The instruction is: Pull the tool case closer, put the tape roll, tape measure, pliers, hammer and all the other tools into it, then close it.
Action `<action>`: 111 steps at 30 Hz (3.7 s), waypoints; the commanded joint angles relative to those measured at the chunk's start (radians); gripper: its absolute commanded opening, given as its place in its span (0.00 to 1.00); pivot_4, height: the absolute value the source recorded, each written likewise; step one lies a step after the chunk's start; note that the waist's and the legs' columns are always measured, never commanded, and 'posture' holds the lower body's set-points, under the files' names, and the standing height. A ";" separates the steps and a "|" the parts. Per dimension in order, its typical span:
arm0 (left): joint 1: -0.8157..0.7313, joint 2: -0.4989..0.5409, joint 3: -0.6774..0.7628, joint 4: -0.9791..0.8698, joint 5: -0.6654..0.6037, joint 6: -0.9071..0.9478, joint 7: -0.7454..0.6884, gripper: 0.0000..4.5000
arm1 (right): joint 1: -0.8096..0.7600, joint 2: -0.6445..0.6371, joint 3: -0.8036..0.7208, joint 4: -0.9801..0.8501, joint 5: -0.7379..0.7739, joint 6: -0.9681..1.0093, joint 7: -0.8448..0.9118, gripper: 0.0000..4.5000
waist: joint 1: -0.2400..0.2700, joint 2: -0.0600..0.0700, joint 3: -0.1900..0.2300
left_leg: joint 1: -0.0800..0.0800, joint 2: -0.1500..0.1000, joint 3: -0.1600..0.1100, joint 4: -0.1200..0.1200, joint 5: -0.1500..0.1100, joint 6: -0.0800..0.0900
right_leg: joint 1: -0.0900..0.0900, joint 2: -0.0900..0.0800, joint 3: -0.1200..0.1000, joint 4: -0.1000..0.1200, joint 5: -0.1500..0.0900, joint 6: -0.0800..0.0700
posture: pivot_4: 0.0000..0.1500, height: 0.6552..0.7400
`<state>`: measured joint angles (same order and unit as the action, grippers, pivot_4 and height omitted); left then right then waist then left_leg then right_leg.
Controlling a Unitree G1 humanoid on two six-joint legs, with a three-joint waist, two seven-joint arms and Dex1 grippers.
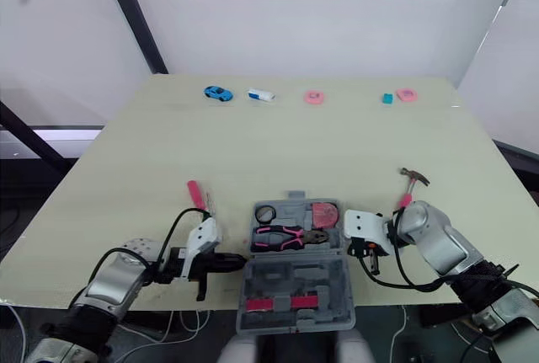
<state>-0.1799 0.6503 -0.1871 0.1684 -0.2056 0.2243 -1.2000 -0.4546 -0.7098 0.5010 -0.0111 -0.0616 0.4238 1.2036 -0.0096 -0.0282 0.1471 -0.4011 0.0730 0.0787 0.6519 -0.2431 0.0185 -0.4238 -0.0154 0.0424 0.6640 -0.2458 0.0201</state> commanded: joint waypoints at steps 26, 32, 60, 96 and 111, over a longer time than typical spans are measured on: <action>-0.130 -0.063 -0.017 0.137 0.058 -0.041 0.015 0.00 | -0.096 0.114 -0.023 0.061 -0.033 0.042 -0.058 0.00 | -0.001 0.000 0.000 | 0.001 0.000 -0.001 0.002 0.000 0.000 | 0.001 0.000 0.000 0.002 0.001 0.001 | 1.00 1.00; -0.171 -0.087 -0.023 0.189 0.081 -0.072 0.017 0.00 | -0.124 0.136 -0.024 0.112 -0.040 0.031 -0.069 0.00 | -0.001 0.000 0.000 | 0.001 0.000 -0.001 0.002 0.000 0.000 | 0.001 0.001 0.000 0.002 0.001 0.001 | 1.00 1.00; -0.351 -0.130 -0.018 0.397 0.149 -0.138 -0.007 0.00 | -0.176 0.189 -0.055 0.233 -0.066 0.007 -0.110 0.00 | -0.002 0.000 0.000 | 0.001 0.000 -0.001 0.003 0.000 0.000 | 0.002 0.001 0.000 0.002 0.003 0.004 | 1.00 1.00; -0.389 -0.137 -0.011 0.494 0.185 -0.201 0.005 0.00 | -0.175 0.213 -0.068 0.239 -0.071 0.006 -0.125 0.00 | -0.004 0.000 0.000 | 0.001 0.000 -0.002 0.003 0.000 0.000 | 0.002 0.001 0.000 0.002 0.003 0.004 | 1.00 1.00; -0.348 -0.121 0.033 0.442 0.142 -0.195 -0.001 0.00 | -0.140 0.164 -0.112 0.182 -0.052 0.034 -0.108 0.00 | -0.004 0.000 0.000 | 0.001 0.000 -0.002 0.003 0.000 0.000 | 0.002 0.001 0.000 0.002 0.003 0.004 | 1.00 1.00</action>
<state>-0.5382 0.5320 -0.1742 0.6436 -0.0424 0.0230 -1.2166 -0.5936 -0.5391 0.4221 0.2399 -0.1469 0.4603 1.0843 -0.0135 -0.0277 0.1468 -0.4001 0.0729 0.0771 0.6544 -0.2427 0.0187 -0.4218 -0.0141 0.0424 0.6662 -0.2427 0.0245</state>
